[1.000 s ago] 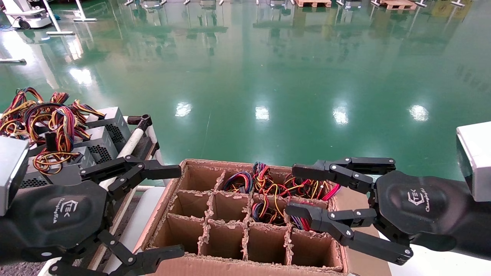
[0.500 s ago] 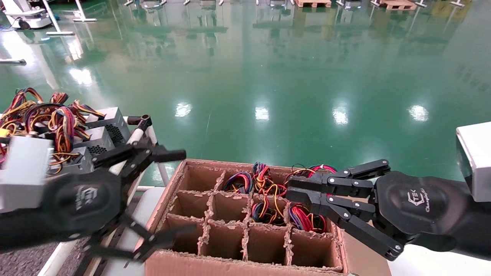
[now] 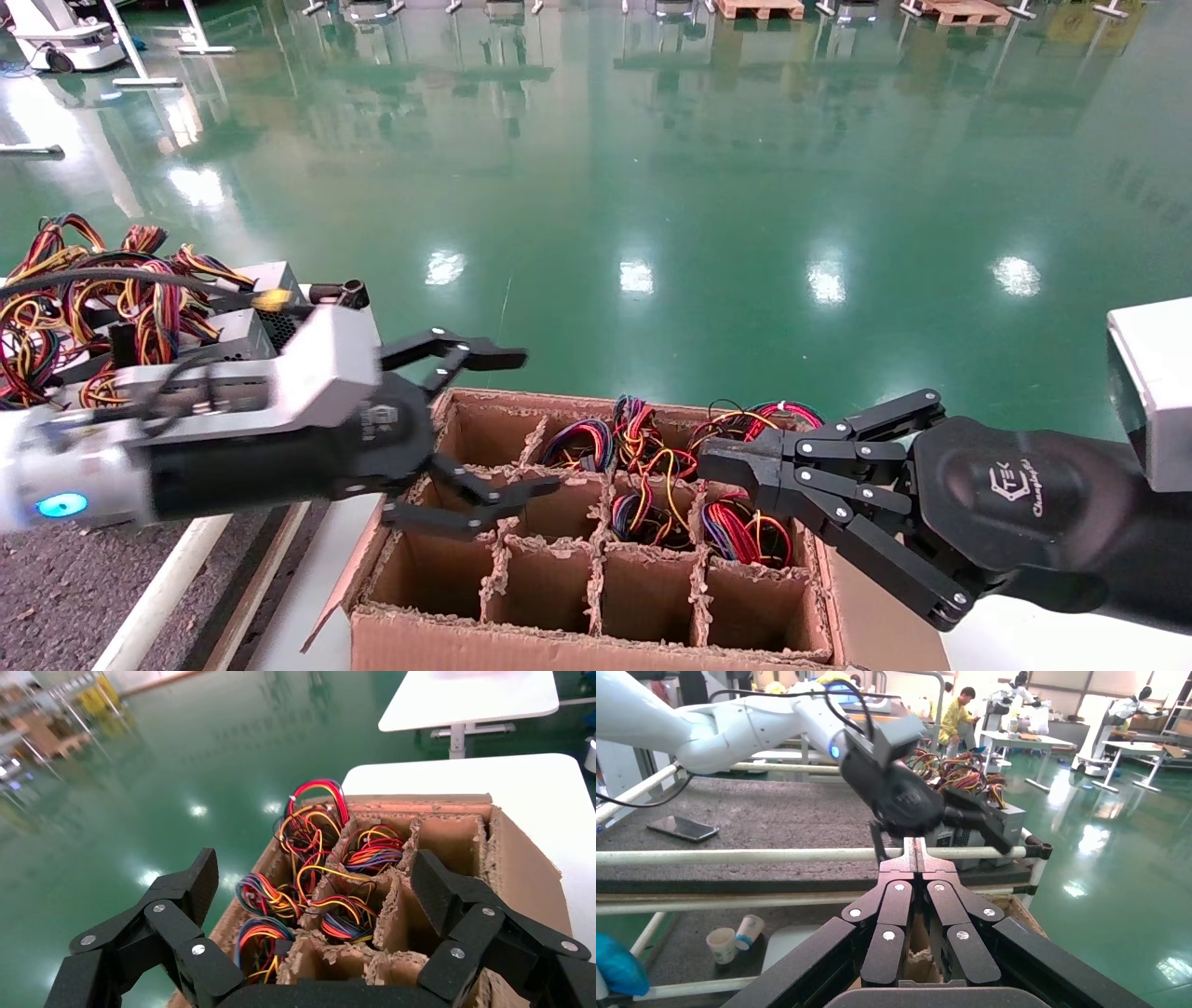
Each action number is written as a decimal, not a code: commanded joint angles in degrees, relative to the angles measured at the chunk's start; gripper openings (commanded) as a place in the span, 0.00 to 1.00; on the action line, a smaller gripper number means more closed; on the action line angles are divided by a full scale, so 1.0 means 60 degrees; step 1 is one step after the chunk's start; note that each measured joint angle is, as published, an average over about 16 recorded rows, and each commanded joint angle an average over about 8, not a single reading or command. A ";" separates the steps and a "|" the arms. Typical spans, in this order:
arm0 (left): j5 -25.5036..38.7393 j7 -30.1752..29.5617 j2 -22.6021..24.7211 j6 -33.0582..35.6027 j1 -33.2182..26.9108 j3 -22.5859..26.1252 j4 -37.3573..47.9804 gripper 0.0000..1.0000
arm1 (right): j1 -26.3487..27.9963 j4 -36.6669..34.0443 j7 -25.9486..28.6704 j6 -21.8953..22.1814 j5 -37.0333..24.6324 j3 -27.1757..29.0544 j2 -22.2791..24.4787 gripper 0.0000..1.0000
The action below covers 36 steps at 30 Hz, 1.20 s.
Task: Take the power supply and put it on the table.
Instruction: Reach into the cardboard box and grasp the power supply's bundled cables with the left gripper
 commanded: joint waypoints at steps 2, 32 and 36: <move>0.0376 -0.0436 0.0404 -0.0050 -0.0402 0.0343 0.0315 1.00 | 0.0000 0.0000 0.0000 0.0000 0.0000 0.0000 0.0000 0.00; 0.1817 -0.4314 0.2002 0.0089 -0.2114 0.1840 0.2538 1.00 | -0.0002 -0.0003 0.0000 0.0003 0.0000 0.0000 0.0002 1.00; 0.2090 -0.5137 0.2467 0.0162 -0.2571 0.2123 0.3474 1.00 | -0.0002 -0.0003 0.0000 0.0003 0.0000 0.0000 0.0002 1.00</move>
